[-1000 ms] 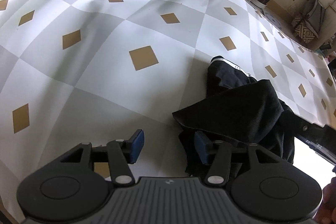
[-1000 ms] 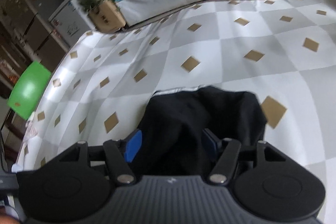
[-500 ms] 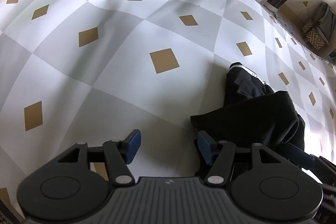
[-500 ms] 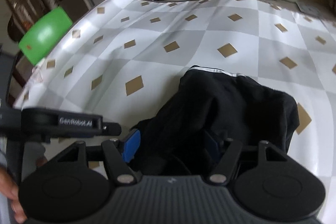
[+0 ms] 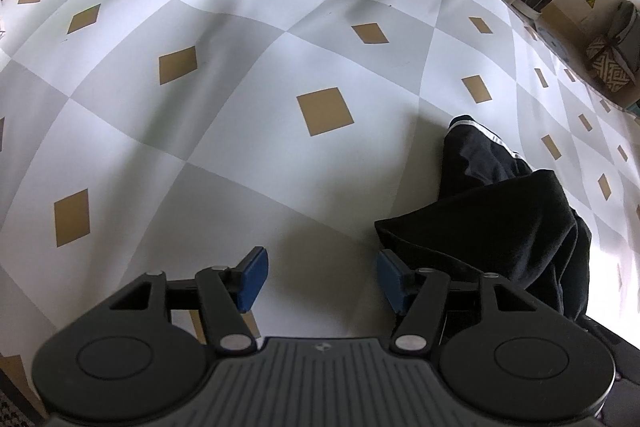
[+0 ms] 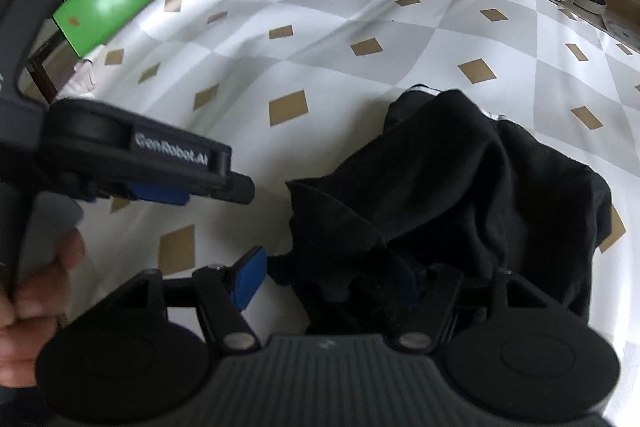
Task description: Fold clothes
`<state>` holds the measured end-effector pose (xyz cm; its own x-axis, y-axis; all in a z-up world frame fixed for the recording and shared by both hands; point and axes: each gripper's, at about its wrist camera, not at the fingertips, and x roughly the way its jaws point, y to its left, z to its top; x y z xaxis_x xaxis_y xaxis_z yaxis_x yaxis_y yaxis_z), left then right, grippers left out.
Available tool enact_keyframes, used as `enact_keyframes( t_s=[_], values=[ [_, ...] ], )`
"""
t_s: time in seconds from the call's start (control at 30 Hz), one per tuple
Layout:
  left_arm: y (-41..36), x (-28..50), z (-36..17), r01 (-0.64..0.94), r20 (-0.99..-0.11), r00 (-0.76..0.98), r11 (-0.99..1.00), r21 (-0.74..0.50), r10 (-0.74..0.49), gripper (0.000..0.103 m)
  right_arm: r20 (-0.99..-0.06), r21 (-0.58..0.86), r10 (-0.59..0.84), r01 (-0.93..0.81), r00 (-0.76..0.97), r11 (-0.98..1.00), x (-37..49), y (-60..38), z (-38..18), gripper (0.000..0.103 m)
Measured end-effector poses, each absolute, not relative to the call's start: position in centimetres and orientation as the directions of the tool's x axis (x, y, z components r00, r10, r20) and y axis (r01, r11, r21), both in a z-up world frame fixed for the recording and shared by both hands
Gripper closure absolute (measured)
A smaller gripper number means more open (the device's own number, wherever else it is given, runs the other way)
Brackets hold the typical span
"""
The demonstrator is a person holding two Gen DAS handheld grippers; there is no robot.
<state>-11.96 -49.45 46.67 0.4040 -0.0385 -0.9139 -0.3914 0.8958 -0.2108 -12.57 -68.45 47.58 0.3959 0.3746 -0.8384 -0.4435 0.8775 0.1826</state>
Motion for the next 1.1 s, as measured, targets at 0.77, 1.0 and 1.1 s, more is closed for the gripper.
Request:
enact_keyframes(
  t_s=[0.77,1.0,1.1],
  values=[
    [-48.6,-13.0,49.2,-0.372,-0.886,0.461,0.898,-0.234,-0.040,0.043,-0.761,0.319,0.609,-0.689,0.222,0.650,-17.8,-66.6,49.8,0.094],
    [-49.4,-13.3,49.1,-0.336,-0.894,0.440,0.908,-0.248,-0.081,0.042,-0.785,0.362,0.618,-0.781,0.039,0.509,-22.0,-64.3,49.1,0.090],
    [-50.3,-13.4,48.7,-0.306,-0.902,0.419,0.918,-0.251,-0.107,0.042,-0.791,0.363,0.612,-0.789,0.021,0.496,-22.4,-64.4,49.5,0.082]
  ],
)
